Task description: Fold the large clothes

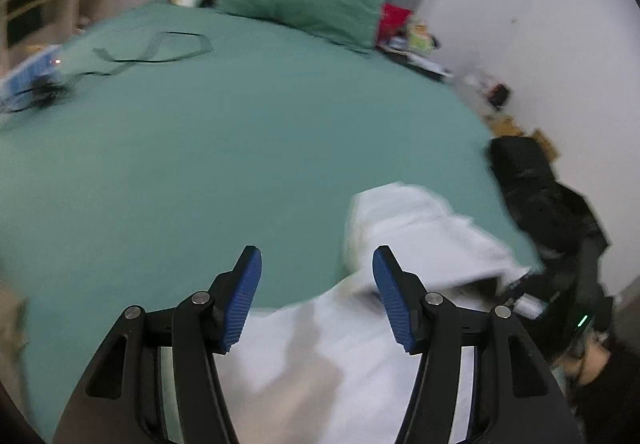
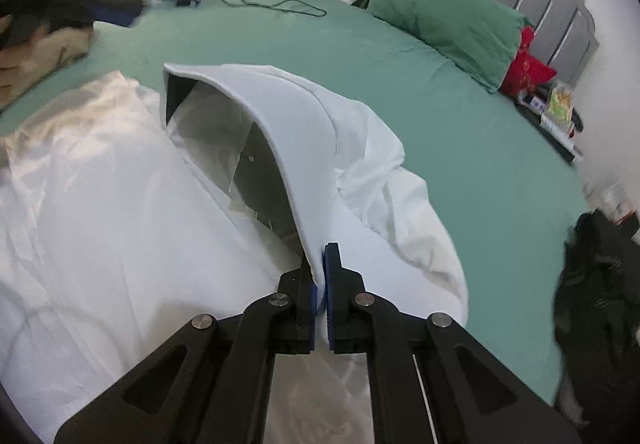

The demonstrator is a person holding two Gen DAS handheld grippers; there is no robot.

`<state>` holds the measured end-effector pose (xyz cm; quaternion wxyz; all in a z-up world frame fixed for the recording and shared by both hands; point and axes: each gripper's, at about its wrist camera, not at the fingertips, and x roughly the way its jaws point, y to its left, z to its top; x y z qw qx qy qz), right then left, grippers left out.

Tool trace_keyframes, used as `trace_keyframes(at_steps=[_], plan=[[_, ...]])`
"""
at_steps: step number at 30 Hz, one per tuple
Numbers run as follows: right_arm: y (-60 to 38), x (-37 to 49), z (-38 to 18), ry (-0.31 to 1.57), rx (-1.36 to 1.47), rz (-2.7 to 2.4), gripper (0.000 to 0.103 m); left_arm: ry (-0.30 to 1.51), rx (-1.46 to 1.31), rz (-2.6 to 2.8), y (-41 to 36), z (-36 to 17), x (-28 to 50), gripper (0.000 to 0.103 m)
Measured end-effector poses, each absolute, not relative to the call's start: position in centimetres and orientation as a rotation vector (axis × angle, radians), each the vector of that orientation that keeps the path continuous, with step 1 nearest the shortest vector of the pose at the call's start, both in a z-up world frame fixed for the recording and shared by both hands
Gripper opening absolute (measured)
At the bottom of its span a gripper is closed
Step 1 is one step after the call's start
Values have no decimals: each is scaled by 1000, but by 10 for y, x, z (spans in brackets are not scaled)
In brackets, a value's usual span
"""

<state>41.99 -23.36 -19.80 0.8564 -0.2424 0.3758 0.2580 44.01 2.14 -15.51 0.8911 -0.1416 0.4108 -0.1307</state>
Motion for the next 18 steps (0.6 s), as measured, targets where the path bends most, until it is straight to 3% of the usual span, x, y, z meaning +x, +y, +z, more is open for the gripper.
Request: trace_keyframes(at_steps=[4, 11, 16, 18], plan=[[-243, 431, -202, 807, -422, 606, 16, 1004, -246, -356, -18, -186, 492, 61], [-307, 444, -182, 881, -145, 728, 67, 1122, -179, -430, -37, -227, 497, 65], [-364, 476, -186, 887, 111, 664, 73, 1132, -212, -527, -34, -229, 500, 76], [-368, 498, -203, 971, 179, 685, 74, 1154, -203, -551, -37, -229, 504, 78]])
